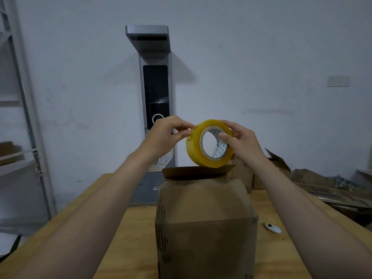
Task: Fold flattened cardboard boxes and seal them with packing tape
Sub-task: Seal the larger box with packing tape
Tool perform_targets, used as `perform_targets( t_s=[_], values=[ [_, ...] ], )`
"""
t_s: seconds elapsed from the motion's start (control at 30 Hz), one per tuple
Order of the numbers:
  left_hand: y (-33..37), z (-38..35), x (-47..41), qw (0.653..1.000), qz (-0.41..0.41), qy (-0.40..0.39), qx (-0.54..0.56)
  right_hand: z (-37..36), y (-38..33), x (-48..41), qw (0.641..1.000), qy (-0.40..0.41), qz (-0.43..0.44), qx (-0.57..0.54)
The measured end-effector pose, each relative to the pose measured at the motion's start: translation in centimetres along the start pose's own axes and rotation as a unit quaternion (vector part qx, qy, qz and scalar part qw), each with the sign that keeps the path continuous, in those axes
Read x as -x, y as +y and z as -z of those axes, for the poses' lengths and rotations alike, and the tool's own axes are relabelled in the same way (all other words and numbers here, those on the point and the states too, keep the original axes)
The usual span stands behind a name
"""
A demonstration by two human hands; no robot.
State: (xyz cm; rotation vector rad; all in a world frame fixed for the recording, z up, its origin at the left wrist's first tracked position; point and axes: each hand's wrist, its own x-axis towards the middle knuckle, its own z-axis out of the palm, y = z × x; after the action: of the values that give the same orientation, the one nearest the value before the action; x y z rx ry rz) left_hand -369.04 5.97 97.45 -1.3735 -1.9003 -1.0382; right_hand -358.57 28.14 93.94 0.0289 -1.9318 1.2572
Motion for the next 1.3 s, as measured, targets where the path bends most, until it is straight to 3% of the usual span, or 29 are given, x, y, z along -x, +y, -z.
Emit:
perform_targets(
  t_s=[0.27,0.4,0.53,0.73,0.83,0.9,1.03,1.1,1.17,1.3],
  values=[
    [0.8,0.1,0.3,0.985,-0.076,0.044,-0.145,0.0,-1.2,0.7,0.998,-0.024,-0.052,-0.041],
    [1.7,-0.1,0.5,0.972,-0.048,0.084,-0.214,0.1,-2.2,0.5,0.992,-0.066,-0.099,-0.046],
    [2.3,-0.3,0.6,0.978,0.022,0.104,-0.18,-0.5,-3.5,0.7,0.988,-0.078,-0.126,-0.046],
    [3.0,-0.2,-0.3,0.975,0.087,0.147,-0.145,-1.7,-4.6,2.6,0.996,-0.089,-0.025,-0.013],
    [3.1,-0.4,-0.7,0.97,0.112,0.163,-0.138,-2.5,-4.3,4.0,0.974,-0.114,0.092,0.174],
    [3.3,-0.7,-0.7,0.969,0.116,0.162,-0.144,-3.4,-3.6,4.3,0.945,-0.076,0.155,0.277],
    [3.5,-0.6,-0.4,0.961,0.141,0.152,-0.181,-3.0,-3.2,3.7,0.97,-0.026,0.1,0.22],
    [3.0,-0.5,-0.4,0.963,0.192,0.119,-0.148,-2.2,-3.6,3.0,0.978,-0.027,0.094,0.184],
    [2.5,-0.3,-0.7,0.963,0.26,0.056,-0.036,-1.5,-4.1,2.2,0.973,-0.035,0.118,0.196],
    [2.4,-0.2,-0.7,0.916,0.372,-0.021,0.146,-0.5,-4.3,0.7,0.957,-0.067,0.115,0.257]
  ],
)
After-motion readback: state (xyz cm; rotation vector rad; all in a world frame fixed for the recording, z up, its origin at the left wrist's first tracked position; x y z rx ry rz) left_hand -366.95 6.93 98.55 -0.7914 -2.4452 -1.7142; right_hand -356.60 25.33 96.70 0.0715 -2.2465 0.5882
